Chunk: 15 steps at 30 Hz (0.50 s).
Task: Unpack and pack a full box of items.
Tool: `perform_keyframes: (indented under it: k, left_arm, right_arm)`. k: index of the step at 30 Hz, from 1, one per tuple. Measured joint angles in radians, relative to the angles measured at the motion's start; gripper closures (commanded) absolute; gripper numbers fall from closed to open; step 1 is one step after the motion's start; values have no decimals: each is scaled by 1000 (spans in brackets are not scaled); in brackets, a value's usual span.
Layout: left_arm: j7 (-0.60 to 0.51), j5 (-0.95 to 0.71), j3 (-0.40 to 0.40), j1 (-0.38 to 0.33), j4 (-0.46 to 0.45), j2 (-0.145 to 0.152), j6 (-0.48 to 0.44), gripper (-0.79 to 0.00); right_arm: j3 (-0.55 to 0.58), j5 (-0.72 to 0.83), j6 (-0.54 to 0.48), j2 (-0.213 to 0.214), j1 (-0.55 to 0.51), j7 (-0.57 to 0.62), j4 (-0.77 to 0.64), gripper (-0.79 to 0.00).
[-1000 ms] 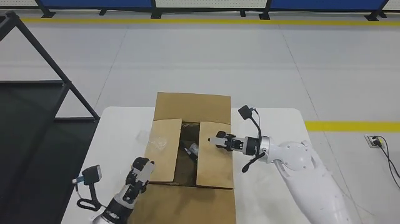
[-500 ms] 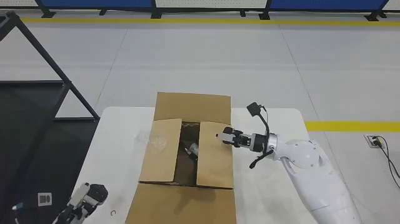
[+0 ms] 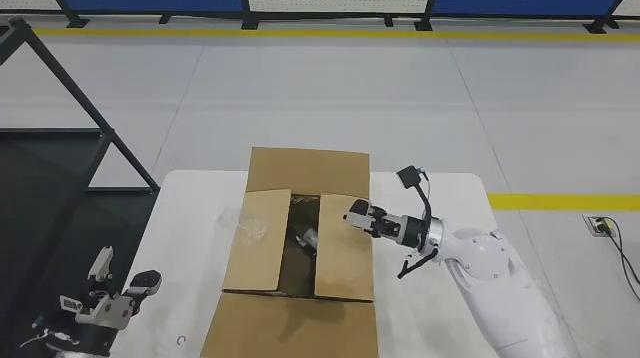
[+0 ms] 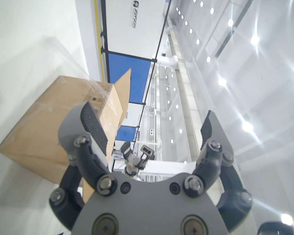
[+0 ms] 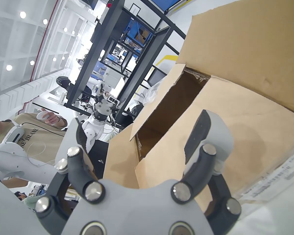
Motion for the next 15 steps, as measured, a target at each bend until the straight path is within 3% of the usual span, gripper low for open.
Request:
perform_keyframes:
  k: [3,12,15]
  left_arm:
    - [44,100,39,-55,12,5,75,-785]
    - [40,106,43,-55,16,5,76,-785]
    - [-14,103,75,-92,53,8,110,-785]
  right_arm:
    - [-2,-36,34,2,0,-14,-10,-785]
    - [-11,-41,50,1,-7,-28,-17,-785]
    - [-36,-33,69,-5,10,-43,-5,-785]
